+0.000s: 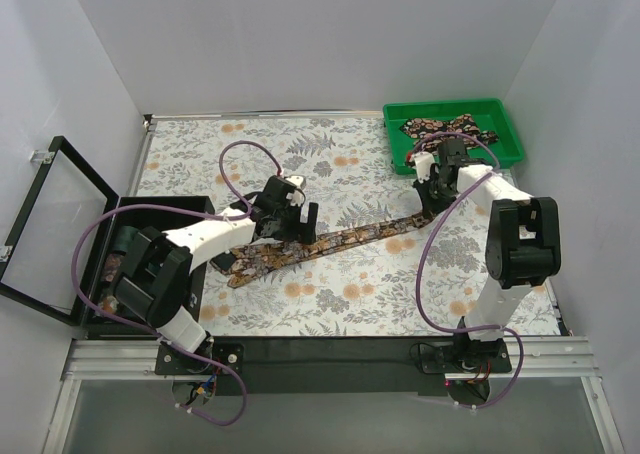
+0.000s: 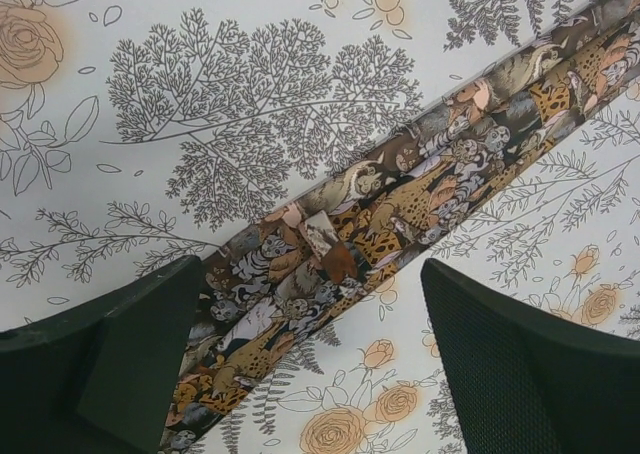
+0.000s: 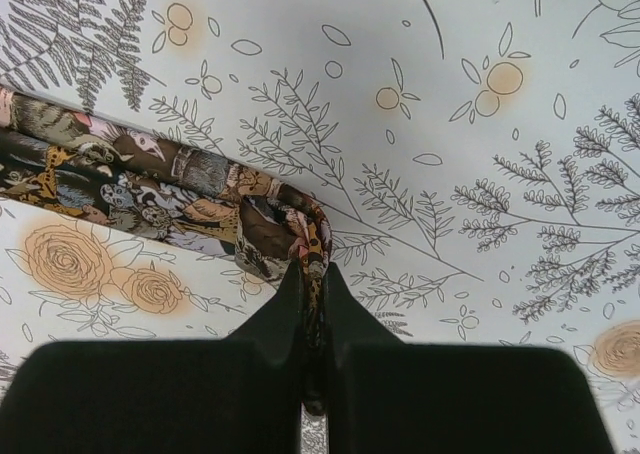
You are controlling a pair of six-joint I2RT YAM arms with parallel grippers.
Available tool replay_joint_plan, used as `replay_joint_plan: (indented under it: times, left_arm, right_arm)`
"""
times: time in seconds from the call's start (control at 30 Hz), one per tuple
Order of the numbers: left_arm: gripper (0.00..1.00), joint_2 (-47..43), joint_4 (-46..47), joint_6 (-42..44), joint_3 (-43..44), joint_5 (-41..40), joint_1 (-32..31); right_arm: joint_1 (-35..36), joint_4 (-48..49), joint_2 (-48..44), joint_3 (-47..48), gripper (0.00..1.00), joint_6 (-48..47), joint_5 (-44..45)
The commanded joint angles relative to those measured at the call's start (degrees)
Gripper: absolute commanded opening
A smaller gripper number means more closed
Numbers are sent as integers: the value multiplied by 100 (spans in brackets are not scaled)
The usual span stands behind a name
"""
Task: Roll the ties
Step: Roll the tie
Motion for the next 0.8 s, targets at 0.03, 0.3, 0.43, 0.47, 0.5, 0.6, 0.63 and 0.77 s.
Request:
replay_joint_plan:
  times: [0.03, 0.3, 0.43, 0.47, 0.5, 0.6, 0.63, 0.77]
  left_arm:
    - [81, -157, 277, 182, 0, 59, 3]
    - [75, -227, 242, -134, -45, 60, 3]
    - [75, -219, 163, -196, -10, -71, 3]
    - [74, -201, 136, -196, -10, -116, -6]
    - [74, -192, 119, -205, -10, -160, -6]
    - [72, -113, -22, -223, 52, -345, 3]
    - [72, -104, -48, -249, 69, -362, 3]
    - [53, -122, -83, -284, 61, -397, 3]
  right_arm:
    - [228, -382, -48, 310, 1, -399, 734]
    - [789, -655, 66, 503, 1, -443, 2378]
    - [1089, -752, 207, 521, 1, -434, 3301]
    - [1150, -769, 268, 512, 1, -417, 3572]
    - [1273, -778, 294, 512, 1, -390, 3732]
    - [1484, -796, 426, 486, 1, -224, 4329]
    - [1537, -796, 461, 486, 1, -162, 4609]
    - [1949, -840, 707, 416, 1, 84, 5261]
